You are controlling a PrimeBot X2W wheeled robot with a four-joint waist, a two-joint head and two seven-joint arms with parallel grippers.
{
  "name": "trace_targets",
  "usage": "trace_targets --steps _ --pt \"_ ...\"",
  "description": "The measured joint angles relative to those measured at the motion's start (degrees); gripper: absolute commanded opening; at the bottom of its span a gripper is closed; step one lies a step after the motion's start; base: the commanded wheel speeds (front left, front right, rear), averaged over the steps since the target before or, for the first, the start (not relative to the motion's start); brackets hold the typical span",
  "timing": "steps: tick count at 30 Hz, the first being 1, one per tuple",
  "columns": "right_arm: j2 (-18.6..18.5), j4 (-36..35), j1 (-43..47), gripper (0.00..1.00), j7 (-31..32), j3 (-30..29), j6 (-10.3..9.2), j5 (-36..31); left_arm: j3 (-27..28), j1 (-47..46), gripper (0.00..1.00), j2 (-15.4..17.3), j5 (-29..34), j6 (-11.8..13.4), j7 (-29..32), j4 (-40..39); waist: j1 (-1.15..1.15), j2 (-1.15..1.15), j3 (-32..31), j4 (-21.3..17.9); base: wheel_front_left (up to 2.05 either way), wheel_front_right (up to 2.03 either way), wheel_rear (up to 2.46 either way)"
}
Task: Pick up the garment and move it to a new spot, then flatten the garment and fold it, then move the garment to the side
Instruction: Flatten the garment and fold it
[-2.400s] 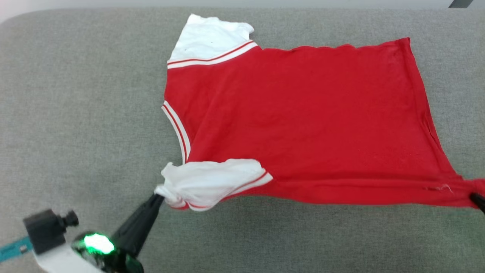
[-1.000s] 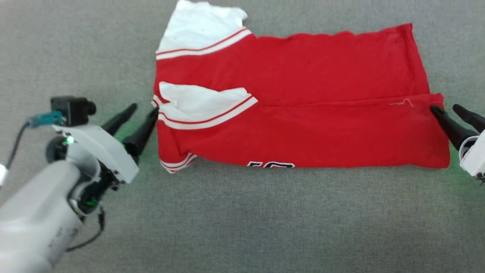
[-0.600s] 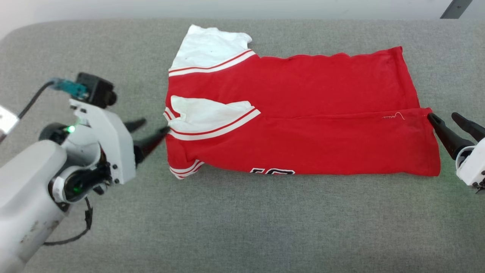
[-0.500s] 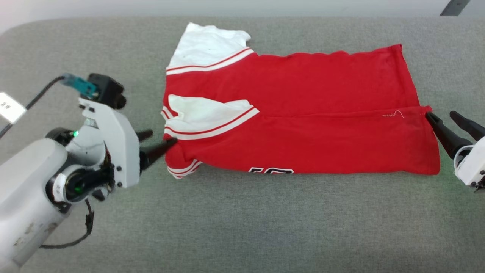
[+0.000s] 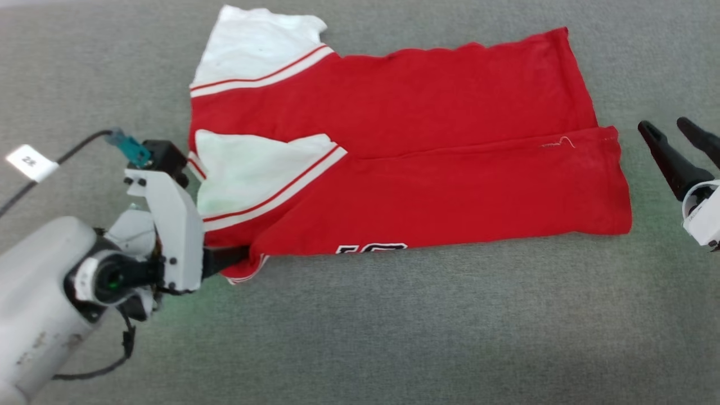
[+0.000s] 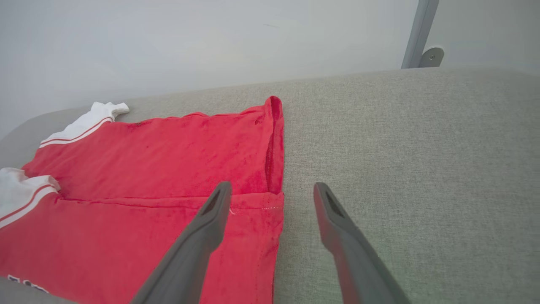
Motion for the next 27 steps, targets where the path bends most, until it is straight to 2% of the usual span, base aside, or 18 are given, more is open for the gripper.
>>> trace_targets --steps 1,2,3,4,5,10,13,15,18,21,27 --pt "0.0 -0.4 -0.1 1.0 0.0 -0.1 0.0 -0.3 0.2 0.0 1.0 0.0 -0.6 -0.4 0.4 0.6 0.0 0.0 0.4 -0.4 0.0 0.0 0.0" --pt "0.0 -0.7 -0.1 1.0 0.0 -0.3 0.0 -0.4 0.5 0.1 0.94 -0.1 -1.2 -0.8 0.5 1.1 0.0 0.0 0.7 -0.7 0.0 0.0 0.0" --pt "0.0 -1.0 -0.2 1.0 -0.1 -0.4 0.0 -0.5 0.7 0.2 0.55 -0.3 -2.0 -1.1 0.5 1.6 0.0 0.0 1.0 -1.1 0.0 0.0 0.0" --pt "0.0 -1.4 -0.3 1.0 -0.1 -0.6 0.0 -0.8 0.9 0.3 0.25 -0.3 -2.5 -1.5 0.6 2.1 0.0 0.0 1.3 -1.4 0.0 0.0 0.0" --pt "-0.1 -1.8 -0.4 1.0 -0.1 -0.6 0.0 -1.1 1.2 0.4 0.0 -0.3 -3.0 -2.0 0.7 2.5 0.0 0.0 1.6 -1.7 0.0 0.0 0.0" --pt "-0.4 -3.9 -0.4 1.0 1.1 -0.6 0.0 -2.2 2.7 1.0 0.0 -1.2 -5.9 -4.2 0.6 4.1 0.0 0.0 2.5 -2.5 0.0 0.0 0.0" --pt "-1.7 -5.6 -0.4 1.0 3.8 0.4 0.0 -3.5 2.9 1.0 0.0 -1.6 -6.0 -4.9 0.1 4.3 0.0 0.0 2.6 -2.2 0.0 0.0 0.0" --pt "-3.4 -6.4 -0.3 1.0 8.7 1.7 0.0 -3.5 2.9 0.9 0.0 -2.0 -5.5 -5.4 -0.4 4.3 0.0 0.0 2.6 -1.9 0.0 0.0 0.0" --pt "-7.1 -9.1 1.1 1.0 19.4 5.4 0.0 -2.8 2.9 0.8 0.0 -2.7 -5.1 -6.1 -1.3 4.2 0.0 0.0 2.6 -1.3 0.0 0.0 0.0" --pt "-9.3 -11.0 1.4 1.0 26.4 5.9 0.0 -1.7 2.8 0.6 0.0 -3.2 -4.0 -6.4 -1.8 3.6 0.0 0.0 2.9 -0.7 0.0 0.0 0.0" --pt "-6.8 -8.1 -0.5 1.0 34.9 5.2 0.0 -2.1 2.7 0.0 0.0 -4.0 -2.7 -7.4 -3.1 2.7 0.0 0.0 4.0 0.4 0.0 0.0 0.0"
